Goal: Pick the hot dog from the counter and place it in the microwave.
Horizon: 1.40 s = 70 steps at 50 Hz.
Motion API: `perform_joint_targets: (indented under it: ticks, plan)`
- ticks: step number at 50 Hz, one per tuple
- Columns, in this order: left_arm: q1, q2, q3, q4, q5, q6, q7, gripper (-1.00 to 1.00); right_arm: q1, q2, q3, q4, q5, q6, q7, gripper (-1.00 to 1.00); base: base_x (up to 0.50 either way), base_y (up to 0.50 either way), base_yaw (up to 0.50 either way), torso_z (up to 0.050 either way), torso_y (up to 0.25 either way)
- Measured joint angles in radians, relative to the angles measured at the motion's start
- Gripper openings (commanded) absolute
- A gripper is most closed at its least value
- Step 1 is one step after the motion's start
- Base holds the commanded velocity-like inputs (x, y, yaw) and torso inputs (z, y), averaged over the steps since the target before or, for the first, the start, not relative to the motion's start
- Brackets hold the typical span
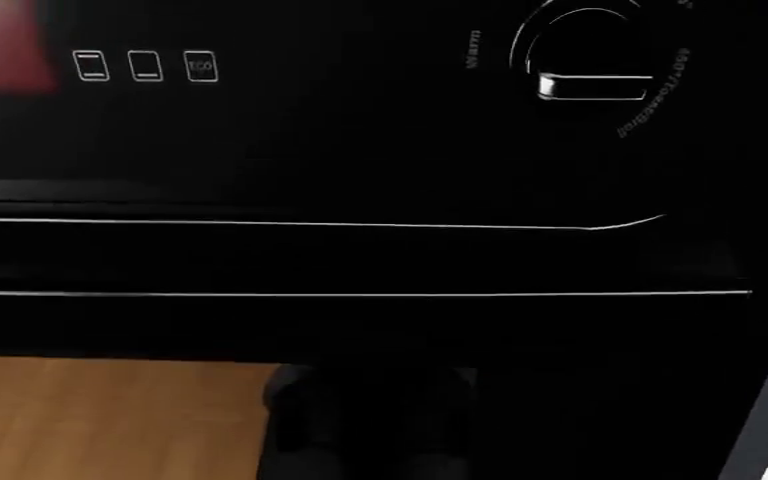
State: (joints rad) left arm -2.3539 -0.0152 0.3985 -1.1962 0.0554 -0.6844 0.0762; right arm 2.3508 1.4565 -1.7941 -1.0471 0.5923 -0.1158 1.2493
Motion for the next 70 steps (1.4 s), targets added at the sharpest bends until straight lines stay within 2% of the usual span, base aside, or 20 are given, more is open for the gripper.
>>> perform_joint_targets:
  ticks: [7, 15, 16, 40, 44, 49, 59, 70]
  plan:
    - [-0.002, -0.004, 0.042, 0.029, -0.026, 0.004, -0.001, -1.00, -0.002, 0.001, -0.007, 0.000, -0.011, -0.004, 0.007, 1.00, 0.50, 0.00, 0.00, 0.000, 0.000]
    - [-0.002, 0.000, 0.057, 0.036, -0.025, 0.013, 0.000, -1.00, -0.012, 0.000, -0.008, 0.000, -0.026, -0.002, 0.016, 1.00, 0.01, 0.00, 0.00, 0.000, 0.000]
    - [-0.002, 0.000, 0.057, 0.036, -0.024, 0.013, 0.001, 1.00, -0.011, 0.001, -0.007, 0.000, -0.026, -0.002, 0.017, 1.00, 0.00, 0.00, 0.00, 0.000, 0.000]
    - [-0.002, 0.002, 0.077, 0.033, -0.023, 0.018, -0.006, 1.00, -0.005, 0.022, -0.005, 0.000, -0.025, -0.020, 0.008, 1.00, 0.00, 0.00, 0.00, 0.000, 0.000]
    - [-0.002, 0.002, 0.034, 0.035, 0.013, 0.018, 0.007, 1.00, -0.002, 0.021, -0.011, 0.000, -0.027, -0.021, 0.011, 1.00, 0.00, 0.00, 0.00, 0.000, 0.000]
    - [0.000, 0.000, -0.083, 0.080, 0.121, 0.024, 0.055, 1.00, 0.002, 0.017, -0.036, 0.000, -0.043, -0.026, 0.026, 1.00, 0.00, 0.00, 0.00, 0.000, 0.000]
    - [0.006, -0.038, -0.243, 0.306, 0.290, -0.031, 0.213, 1.00, 0.003, -0.026, -0.093, 0.000, -0.078, -0.021, 0.076, 1.00, 0.00, 0.00, 0.00, 0.000, 0.000]
    - [0.141, -0.113, -0.244, 0.818, 0.455, -0.280, 0.456, 1.00, 0.002, -0.047, -0.137, 0.000, -0.102, -0.025, 0.100, 1.00, 0.00, 0.00, 0.00, 0.000, 0.000]
